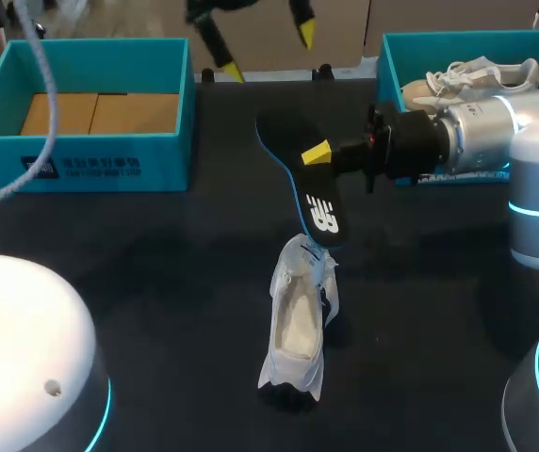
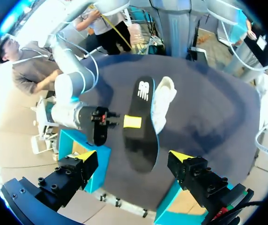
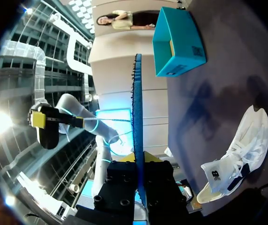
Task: Take the shoe out of the shoebox, open the shoe tongue, remove and reinsert the insole, then place the shoe into the shoebox
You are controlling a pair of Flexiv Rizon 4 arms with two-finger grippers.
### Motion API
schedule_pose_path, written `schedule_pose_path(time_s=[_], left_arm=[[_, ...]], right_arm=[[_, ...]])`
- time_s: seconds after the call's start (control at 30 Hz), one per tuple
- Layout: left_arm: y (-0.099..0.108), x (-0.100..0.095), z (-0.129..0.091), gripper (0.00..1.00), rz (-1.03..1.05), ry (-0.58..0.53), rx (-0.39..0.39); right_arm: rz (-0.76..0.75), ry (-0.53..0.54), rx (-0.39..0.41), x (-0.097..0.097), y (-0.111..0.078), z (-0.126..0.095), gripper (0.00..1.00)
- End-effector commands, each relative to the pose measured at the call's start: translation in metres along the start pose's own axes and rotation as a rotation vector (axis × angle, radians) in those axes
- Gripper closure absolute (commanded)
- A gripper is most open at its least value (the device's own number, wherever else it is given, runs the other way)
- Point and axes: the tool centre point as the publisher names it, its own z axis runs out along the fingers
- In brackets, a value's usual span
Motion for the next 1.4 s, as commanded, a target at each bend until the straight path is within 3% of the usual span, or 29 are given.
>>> schedule_pose_path(time_s=[0.03, 0.5, 0.8, 1.23, 1.4], left_arm=[[-0.01, 0.033, 0.007, 0.0, -0.124, -0.605, 0.062], [-0.01, 0.035, 0.006, 0.0, -0.143, -0.58, 0.087], [-0.008, 0.05, 0.024, 0.0, -0.093, -0.703, 0.124], [-0.008, 0.053, 0.028, 0.0, -0.072, -0.679, 0.122], [-0.004, 0.068, 0.06, 0.0, -0.012, -0.736, 0.107]], right_arm=[[-0.001, 0.001, -0.002, 0.0, 0.0, 0.001, 1.0], [-0.001, 0.001, -0.002, 0.0, 0.0, 0.001, 1.0], [-0.001, 0.001, -0.002, 0.0, 0.0, 0.001, 1.0], [-0.001, 0.001, -0.002, 0.0, 0.0, 0.001, 1.0], [-0.001, 0.001, -0.002, 0.0, 0.0, 0.001, 1.0]])
